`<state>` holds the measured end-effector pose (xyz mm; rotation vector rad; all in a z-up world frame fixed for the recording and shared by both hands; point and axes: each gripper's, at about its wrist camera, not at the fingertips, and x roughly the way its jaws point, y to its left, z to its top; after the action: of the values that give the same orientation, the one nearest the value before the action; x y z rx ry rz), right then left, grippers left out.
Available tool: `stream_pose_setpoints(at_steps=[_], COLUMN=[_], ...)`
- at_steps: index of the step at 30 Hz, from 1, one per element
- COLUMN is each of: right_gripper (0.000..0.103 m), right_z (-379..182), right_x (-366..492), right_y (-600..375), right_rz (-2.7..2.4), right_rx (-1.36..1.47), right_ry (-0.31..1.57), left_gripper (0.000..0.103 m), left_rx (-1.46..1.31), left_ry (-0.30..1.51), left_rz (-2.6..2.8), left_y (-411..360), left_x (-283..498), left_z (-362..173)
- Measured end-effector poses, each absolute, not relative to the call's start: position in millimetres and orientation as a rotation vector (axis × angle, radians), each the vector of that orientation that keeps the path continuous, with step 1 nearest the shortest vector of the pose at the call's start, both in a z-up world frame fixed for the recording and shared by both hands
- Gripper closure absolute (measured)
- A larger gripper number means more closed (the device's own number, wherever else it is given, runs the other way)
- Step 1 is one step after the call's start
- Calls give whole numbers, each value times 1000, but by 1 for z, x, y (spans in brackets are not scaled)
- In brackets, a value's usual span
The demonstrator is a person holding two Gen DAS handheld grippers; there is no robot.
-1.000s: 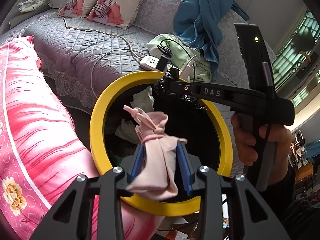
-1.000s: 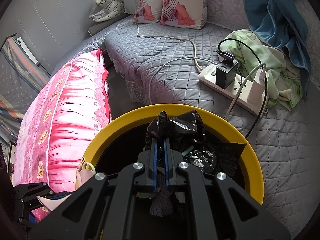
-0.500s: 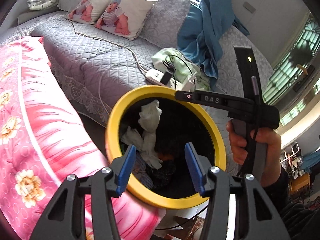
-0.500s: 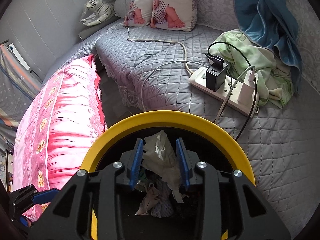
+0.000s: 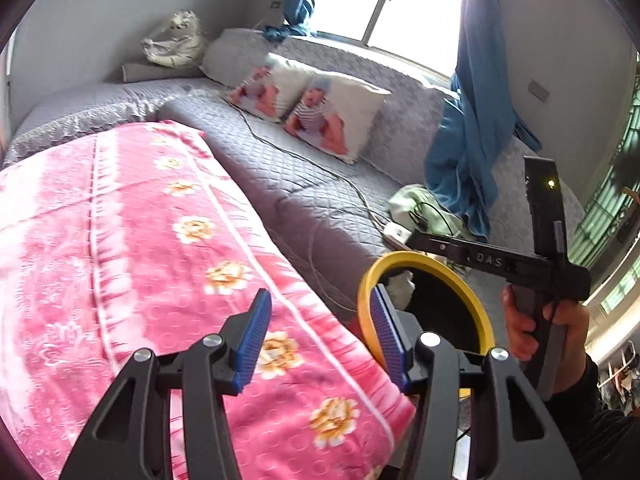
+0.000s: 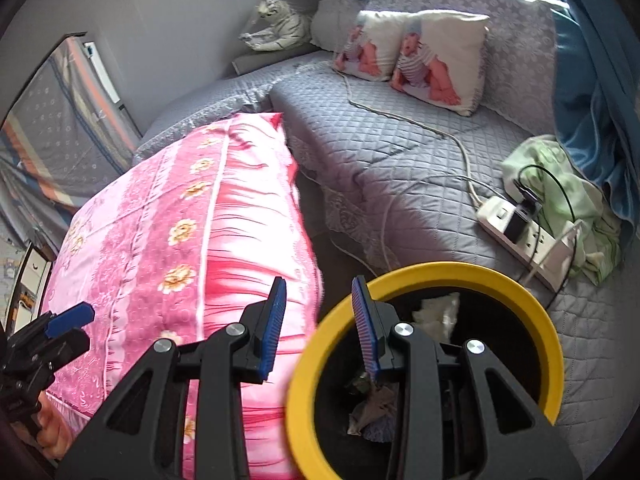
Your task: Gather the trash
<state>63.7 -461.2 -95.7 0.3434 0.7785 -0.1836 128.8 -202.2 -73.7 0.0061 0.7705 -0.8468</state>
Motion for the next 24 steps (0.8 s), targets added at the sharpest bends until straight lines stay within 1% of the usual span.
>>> stream_pose_setpoints(at_steps=[7,13,15,17,18,20,22,23,24], right_gripper=[71,71,71,70,68,57,54,47,44], right_z=[-69,-56,-53,-52,-53,-53,-54,-54,-55], right_x=[81,86,83,80,79,73,68,66,64], right_y=[-382,-325,-306,-289,-282,-272,-262,-258,-254], right_rz=[-68,-28,-31,-10,6,21,3,-4,-10], right_rx=[254,190,155,135,137,137,118,112,110], right_ry=[684,622,594,579,568,541,514,505,495], left_gripper=[54,54,51,42,41,39,33,29,27], left_rx=[-52,-61,-66,-70,-72,-71,-74,-79,-80], left_ry=[646,544,512,478,461,432,414,406,395], left_rz=[-641,-454,-408,-364,-347,-324,-305,-297,-290], left_y=[-103,-33,-16,-2,3,11,17,20,22], left_x=[125,109,101,92,87,77,68,64,60], left_z=[-49,-36,-33,-32,-31,-31,-32,-32,-32])
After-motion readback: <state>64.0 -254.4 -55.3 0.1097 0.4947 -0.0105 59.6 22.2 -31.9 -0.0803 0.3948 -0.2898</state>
